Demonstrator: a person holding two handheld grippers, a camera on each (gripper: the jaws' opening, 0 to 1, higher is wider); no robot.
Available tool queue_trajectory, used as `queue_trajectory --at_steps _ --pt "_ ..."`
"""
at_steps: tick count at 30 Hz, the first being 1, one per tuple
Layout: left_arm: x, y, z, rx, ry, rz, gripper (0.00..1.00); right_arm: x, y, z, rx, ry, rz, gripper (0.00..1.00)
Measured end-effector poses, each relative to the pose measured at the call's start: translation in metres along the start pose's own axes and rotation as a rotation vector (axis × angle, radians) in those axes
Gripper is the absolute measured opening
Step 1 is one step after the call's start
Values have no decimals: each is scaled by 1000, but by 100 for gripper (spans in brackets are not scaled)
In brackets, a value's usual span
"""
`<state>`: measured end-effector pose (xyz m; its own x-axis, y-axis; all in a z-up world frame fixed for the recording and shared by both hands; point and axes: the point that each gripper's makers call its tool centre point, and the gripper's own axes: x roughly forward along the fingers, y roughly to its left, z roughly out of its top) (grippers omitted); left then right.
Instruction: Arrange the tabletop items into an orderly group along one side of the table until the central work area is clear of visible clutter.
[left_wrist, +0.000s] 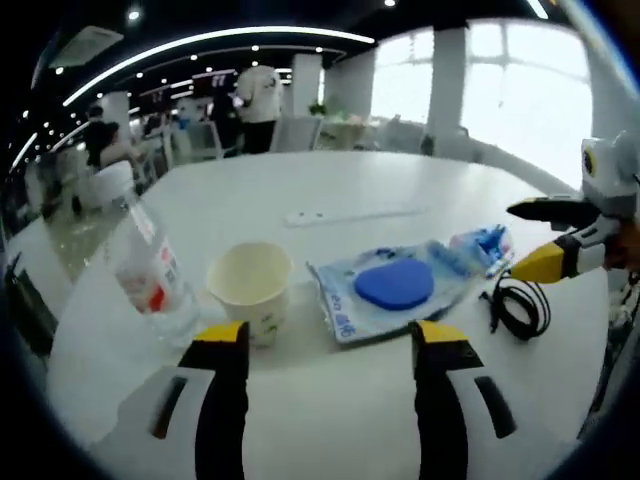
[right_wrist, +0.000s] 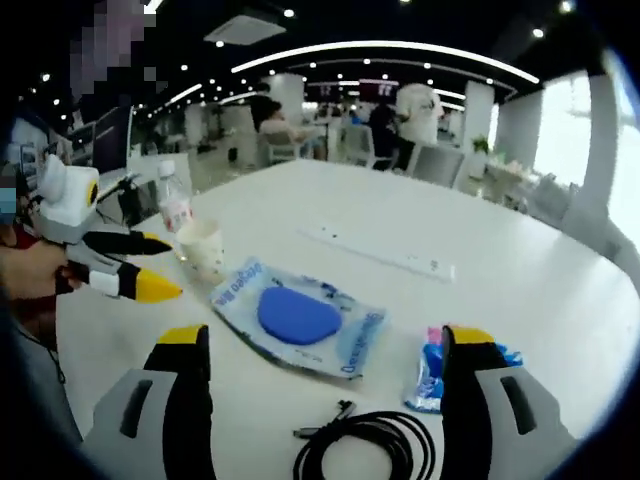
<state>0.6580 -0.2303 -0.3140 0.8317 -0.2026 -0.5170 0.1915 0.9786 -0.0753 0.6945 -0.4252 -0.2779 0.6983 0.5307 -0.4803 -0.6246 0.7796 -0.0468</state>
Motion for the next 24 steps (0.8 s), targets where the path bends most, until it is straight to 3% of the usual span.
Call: queue_trajectory --at_steps 4,9,14,18,24 --pt "-13 -7 7 45 -20 -39 83 -18 7 7 28 -23 6 99" --pt "-35 -10 13 44 -42 -79 98 -43 20 13 51 -50 26 99" --pt "-58 -11 19 55 -61 -97 99 -66 23 13 21 -63 10 99" --pt "-72 -3 17 33 -45 -80 99 -81 31 11 42 -73 21 99" --pt "-97 6 11 23 -57 -75 99 -99 39 -7 62 -54 22 99"
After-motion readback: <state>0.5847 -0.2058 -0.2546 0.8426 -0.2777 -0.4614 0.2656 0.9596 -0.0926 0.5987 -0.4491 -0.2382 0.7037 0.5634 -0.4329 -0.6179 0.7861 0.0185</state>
